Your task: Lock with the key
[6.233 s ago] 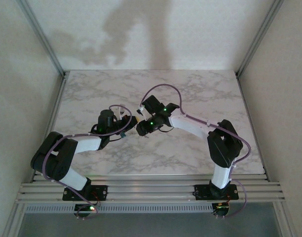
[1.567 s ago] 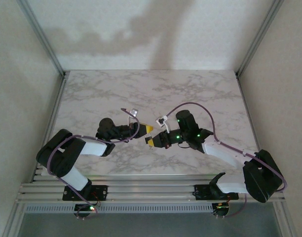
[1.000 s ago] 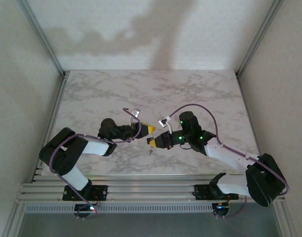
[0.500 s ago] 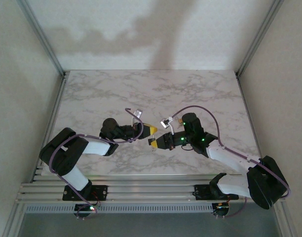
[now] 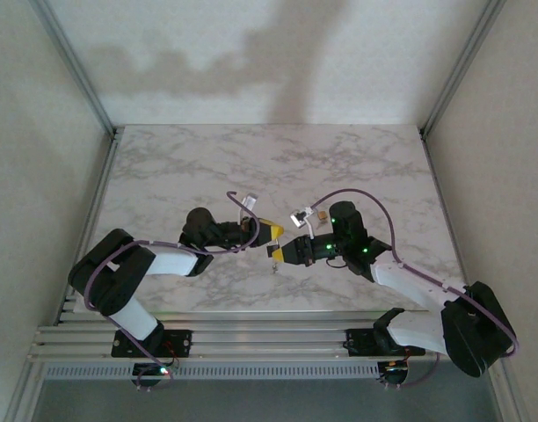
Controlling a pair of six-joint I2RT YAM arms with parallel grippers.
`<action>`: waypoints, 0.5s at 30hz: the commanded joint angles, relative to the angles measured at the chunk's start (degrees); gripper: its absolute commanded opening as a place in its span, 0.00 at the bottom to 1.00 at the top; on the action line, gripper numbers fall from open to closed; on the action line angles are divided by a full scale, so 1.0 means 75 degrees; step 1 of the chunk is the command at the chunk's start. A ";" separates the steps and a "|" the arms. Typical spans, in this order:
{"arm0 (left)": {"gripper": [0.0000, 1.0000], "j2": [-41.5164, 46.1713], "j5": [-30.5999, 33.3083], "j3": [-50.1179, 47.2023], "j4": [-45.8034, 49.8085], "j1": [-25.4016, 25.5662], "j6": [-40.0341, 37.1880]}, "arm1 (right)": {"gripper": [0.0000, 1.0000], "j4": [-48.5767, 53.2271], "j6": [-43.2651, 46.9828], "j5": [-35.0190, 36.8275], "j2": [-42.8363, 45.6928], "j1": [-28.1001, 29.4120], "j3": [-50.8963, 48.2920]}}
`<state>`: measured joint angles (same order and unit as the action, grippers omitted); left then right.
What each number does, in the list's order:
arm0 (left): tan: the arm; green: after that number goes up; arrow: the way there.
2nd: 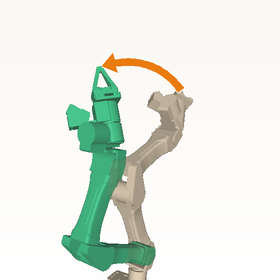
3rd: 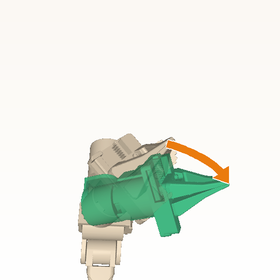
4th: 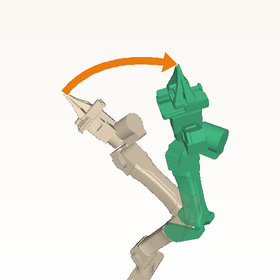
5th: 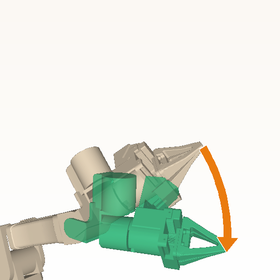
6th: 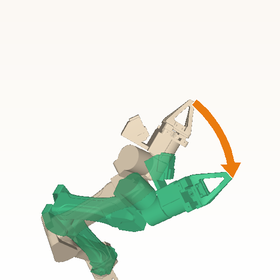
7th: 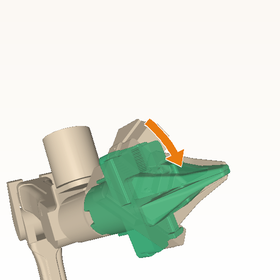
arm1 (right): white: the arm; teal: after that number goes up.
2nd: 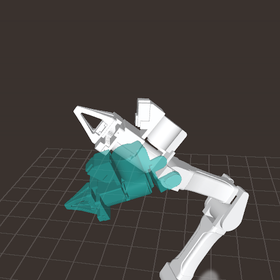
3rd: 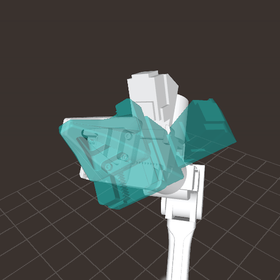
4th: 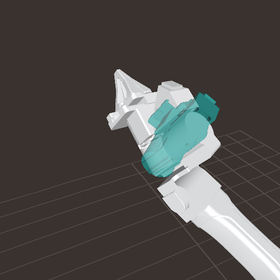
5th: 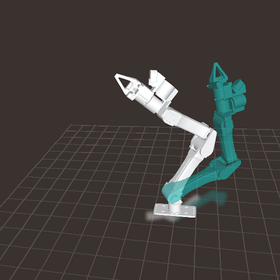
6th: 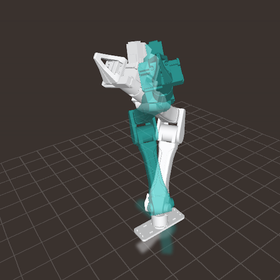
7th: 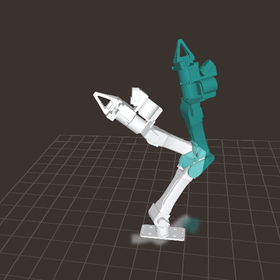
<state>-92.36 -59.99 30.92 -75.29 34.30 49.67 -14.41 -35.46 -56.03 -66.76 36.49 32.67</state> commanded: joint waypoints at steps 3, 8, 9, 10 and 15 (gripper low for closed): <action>0.00 -0.0119 0.0043 0.0049 0.1161 0.0309 -0.0647 | 0.00 -0.1823 -0.0081 -0.1013 0.0514 0.0048 0.0271; 0.00 -0.0054 0.0006 0.0121 0.1425 0.0424 -0.0855 | 0.00 -0.1805 -0.0088 -0.0985 0.0558 -0.0006 0.0262; 0.00 -0.0040 0.0006 0.0136 0.1490 0.0441 -0.0887 | 0.00 -0.1805 -0.0081 -0.0963 0.0558 -0.0028 0.0267; 0.00 -0.0029 0.0006 0.0143 0.1548 0.0453 -0.0926 | 0.00 -0.1801 -0.0091 -0.0958 0.0558 -0.0048 0.0262; 0.00 -0.0002 -0.0039 0.0197 0.1685 0.0517 -0.1022 | 0.00 -0.1813 -0.0132 -0.0900 0.0561 -0.0164 0.0263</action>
<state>-90.78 -59.59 32.62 -71.31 35.57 46.35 -14.81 -36.75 -58.39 -65.34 35.09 32.40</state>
